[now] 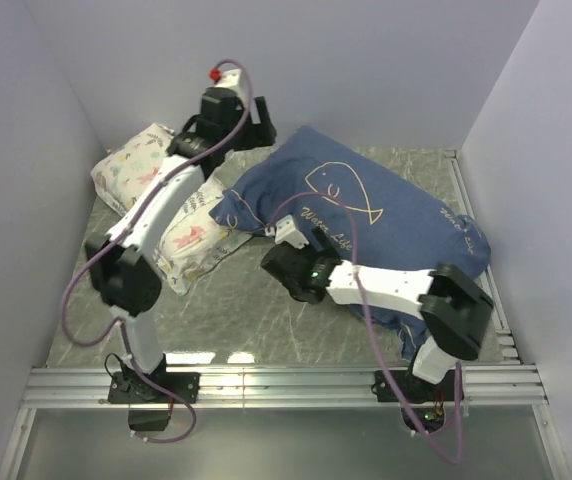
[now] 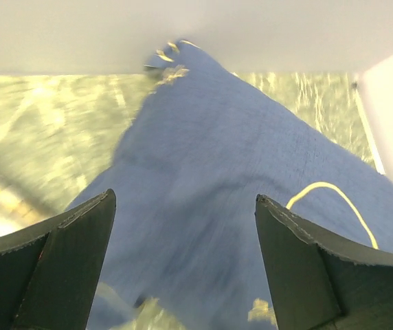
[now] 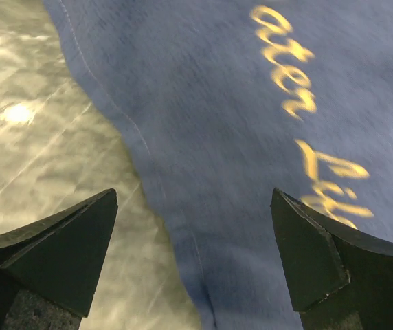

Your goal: Remove the pillowcase from the pillow

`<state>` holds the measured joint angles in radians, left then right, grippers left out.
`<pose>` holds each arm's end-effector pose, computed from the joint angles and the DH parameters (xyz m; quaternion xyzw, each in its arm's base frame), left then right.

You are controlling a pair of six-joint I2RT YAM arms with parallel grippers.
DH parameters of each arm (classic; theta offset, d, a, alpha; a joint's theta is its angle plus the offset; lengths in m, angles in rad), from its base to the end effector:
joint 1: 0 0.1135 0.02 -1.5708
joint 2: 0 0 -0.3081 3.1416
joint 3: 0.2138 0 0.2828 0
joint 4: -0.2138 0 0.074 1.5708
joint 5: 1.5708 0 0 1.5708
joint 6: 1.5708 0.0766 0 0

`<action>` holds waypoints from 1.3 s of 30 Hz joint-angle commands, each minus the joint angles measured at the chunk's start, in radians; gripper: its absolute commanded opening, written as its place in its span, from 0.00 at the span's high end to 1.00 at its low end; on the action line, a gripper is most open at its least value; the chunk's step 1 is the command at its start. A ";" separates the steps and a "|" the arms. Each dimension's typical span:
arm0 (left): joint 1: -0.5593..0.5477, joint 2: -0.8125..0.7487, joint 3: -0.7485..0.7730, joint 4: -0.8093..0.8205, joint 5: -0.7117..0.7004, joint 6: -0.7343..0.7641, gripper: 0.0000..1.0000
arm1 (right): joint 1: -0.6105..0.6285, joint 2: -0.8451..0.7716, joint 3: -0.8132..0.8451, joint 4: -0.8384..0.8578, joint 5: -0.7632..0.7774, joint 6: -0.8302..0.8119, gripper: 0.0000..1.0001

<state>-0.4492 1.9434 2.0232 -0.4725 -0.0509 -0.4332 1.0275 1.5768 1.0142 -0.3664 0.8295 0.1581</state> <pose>0.4898 -0.2318 0.4247 -0.0075 0.8313 -0.2180 0.5112 0.2360 0.2814 0.2242 -0.2505 0.8413 -0.1559 0.4531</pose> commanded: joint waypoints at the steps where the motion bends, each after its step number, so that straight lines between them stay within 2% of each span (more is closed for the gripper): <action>1: 0.017 -0.191 -0.153 0.084 -0.026 -0.067 0.12 | 0.011 0.136 0.090 0.057 0.237 -0.055 0.01; 5: 0.018 -0.328 -0.294 0.130 -0.030 -0.082 0.12 | 0.006 0.264 0.109 0.102 0.420 -0.092 0.00; 10: 0.017 -0.405 -0.389 0.144 -0.015 -0.085 0.12 | -0.044 0.337 0.098 0.242 0.465 -0.150 0.02; 11: 0.017 -0.426 -0.399 0.144 -0.015 -0.082 0.12 | -0.052 0.344 0.106 0.241 0.468 -0.150 0.04; 13: 0.017 -0.455 -0.422 0.147 -0.015 -0.078 0.12 | -0.070 0.342 0.107 0.271 0.474 -0.208 0.15; 14: 0.017 -0.465 -0.432 0.147 -0.015 -0.076 0.12 | -0.075 0.338 0.103 0.290 0.473 -0.224 0.22; 15: 0.018 -0.472 -0.438 0.147 -0.017 -0.073 0.12 | -0.086 0.319 0.101 0.306 0.456 -0.232 0.50; 17: 0.017 -0.497 -0.461 0.152 -0.015 -0.073 0.12 | -0.113 0.305 0.107 0.310 0.450 -0.247 0.86; 18: 0.017 -0.506 -0.471 0.153 -0.014 -0.075 0.12 | -0.121 0.287 0.113 0.290 0.444 -0.247 1.00; 23: 0.017 -0.547 -0.544 0.172 0.008 -0.087 0.12 | -0.144 0.198 0.222 0.158 0.278 -0.197 1.00; 24: 0.018 -0.557 -0.558 0.181 0.008 -0.088 0.12 | -0.156 0.169 0.298 0.058 0.242 -0.169 1.00; 26: 0.017 -0.577 -0.595 0.192 0.020 -0.099 0.12 | -0.164 0.143 0.386 -0.032 0.122 -0.105 1.00; 27: 0.018 -0.584 -0.607 0.204 0.022 -0.102 0.12 | -0.176 0.120 0.481 -0.108 0.065 -0.088 1.00; 28: 0.018 -0.600 -0.618 0.209 0.029 -0.105 0.13 | -0.184 0.108 0.530 -0.144 0.019 -0.056 1.00; 29: 0.017 -0.607 -0.636 0.213 0.039 -0.107 0.12 | -0.193 0.097 0.581 -0.173 -0.092 -0.046 1.00; 30: 0.018 -0.613 -0.644 0.216 0.039 -0.108 0.12 | -0.213 0.079 0.681 -0.221 -0.142 -0.037 1.00; 34: 0.018 -0.639 -0.656 0.218 0.042 -0.101 0.11 | -0.285 0.063 0.914 -0.328 -0.271 0.004 1.00; 37: 0.014 -0.641 -0.672 0.241 0.081 -0.108 0.11 | -0.409 0.045 0.971 -0.378 -0.392 0.058 1.00; 38: 0.014 -0.638 -0.687 0.248 0.097 -0.119 0.11 | -0.443 0.032 0.950 -0.364 -0.414 0.076 1.00; 39: 0.009 -0.636 -0.696 0.252 0.108 -0.121 0.11 | -0.469 -0.009 0.858 -0.338 -0.456 0.089 1.00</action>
<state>-0.4320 1.3369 1.3529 -0.2840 -0.0021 -0.5285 0.6514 1.6707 1.9129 -0.7136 0.4984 0.1699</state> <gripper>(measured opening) 0.893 0.010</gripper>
